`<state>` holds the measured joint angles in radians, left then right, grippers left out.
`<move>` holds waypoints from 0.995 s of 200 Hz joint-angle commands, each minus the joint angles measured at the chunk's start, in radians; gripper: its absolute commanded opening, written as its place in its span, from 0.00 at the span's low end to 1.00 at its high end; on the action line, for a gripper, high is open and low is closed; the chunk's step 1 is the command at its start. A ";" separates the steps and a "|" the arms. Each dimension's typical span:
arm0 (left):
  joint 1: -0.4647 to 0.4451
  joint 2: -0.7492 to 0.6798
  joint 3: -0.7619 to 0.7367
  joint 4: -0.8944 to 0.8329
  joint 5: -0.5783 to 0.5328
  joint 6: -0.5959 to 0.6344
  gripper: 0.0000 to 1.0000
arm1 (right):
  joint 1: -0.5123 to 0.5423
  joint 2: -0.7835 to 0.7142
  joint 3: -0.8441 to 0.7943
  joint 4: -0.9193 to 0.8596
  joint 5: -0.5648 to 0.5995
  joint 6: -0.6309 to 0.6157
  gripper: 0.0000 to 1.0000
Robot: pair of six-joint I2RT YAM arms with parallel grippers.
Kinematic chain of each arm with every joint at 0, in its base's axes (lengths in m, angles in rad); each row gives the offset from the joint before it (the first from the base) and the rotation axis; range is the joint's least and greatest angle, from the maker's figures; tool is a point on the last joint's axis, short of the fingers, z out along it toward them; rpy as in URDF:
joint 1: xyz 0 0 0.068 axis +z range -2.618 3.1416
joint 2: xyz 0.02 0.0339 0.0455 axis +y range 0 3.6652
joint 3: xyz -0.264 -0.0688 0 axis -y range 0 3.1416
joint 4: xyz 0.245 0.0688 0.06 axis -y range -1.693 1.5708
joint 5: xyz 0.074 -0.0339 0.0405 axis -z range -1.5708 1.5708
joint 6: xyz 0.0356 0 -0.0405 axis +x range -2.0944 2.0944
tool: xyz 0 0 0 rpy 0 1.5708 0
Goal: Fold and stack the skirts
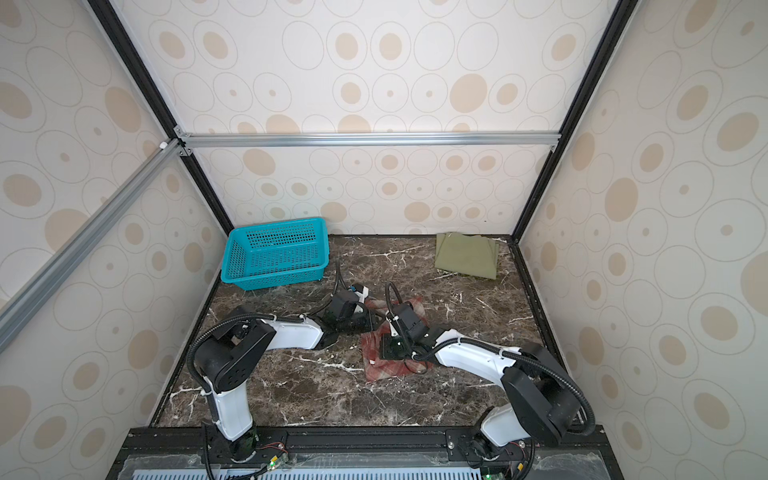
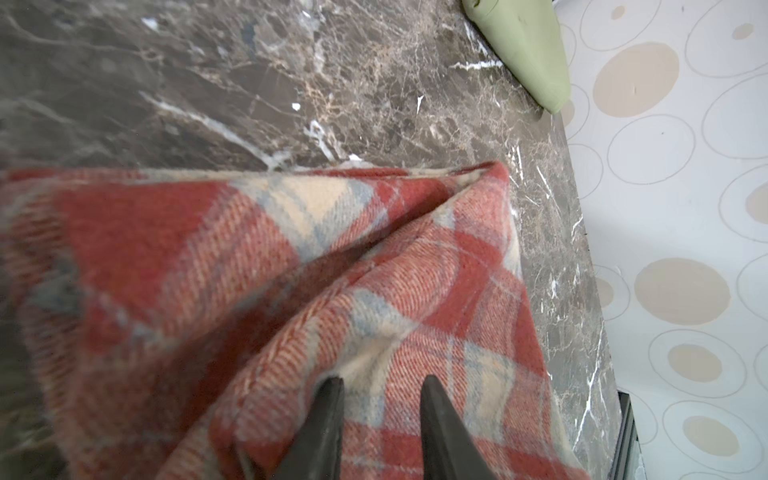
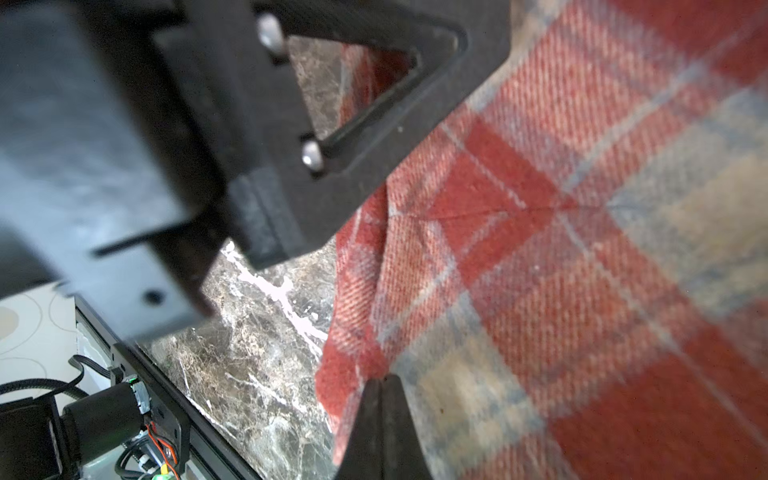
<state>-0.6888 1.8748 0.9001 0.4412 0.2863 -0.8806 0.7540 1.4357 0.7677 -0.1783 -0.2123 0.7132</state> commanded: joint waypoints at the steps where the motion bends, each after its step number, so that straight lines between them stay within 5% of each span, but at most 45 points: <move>1: 0.009 -0.035 0.010 0.033 -0.013 -0.012 0.33 | 0.010 0.015 0.024 -0.021 0.012 -0.033 0.00; 137: 0.081 0.095 0.004 0.075 -0.027 -0.036 0.30 | 0.048 0.181 -0.075 0.081 -0.053 0.150 0.00; 199: 0.095 0.053 0.067 0.046 -0.050 0.058 0.32 | 0.058 0.127 0.082 -0.056 -0.036 0.069 0.00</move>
<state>-0.6144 1.9499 0.9276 0.5335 0.2897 -0.8848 0.8032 1.6051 0.7803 -0.0723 -0.2451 0.8185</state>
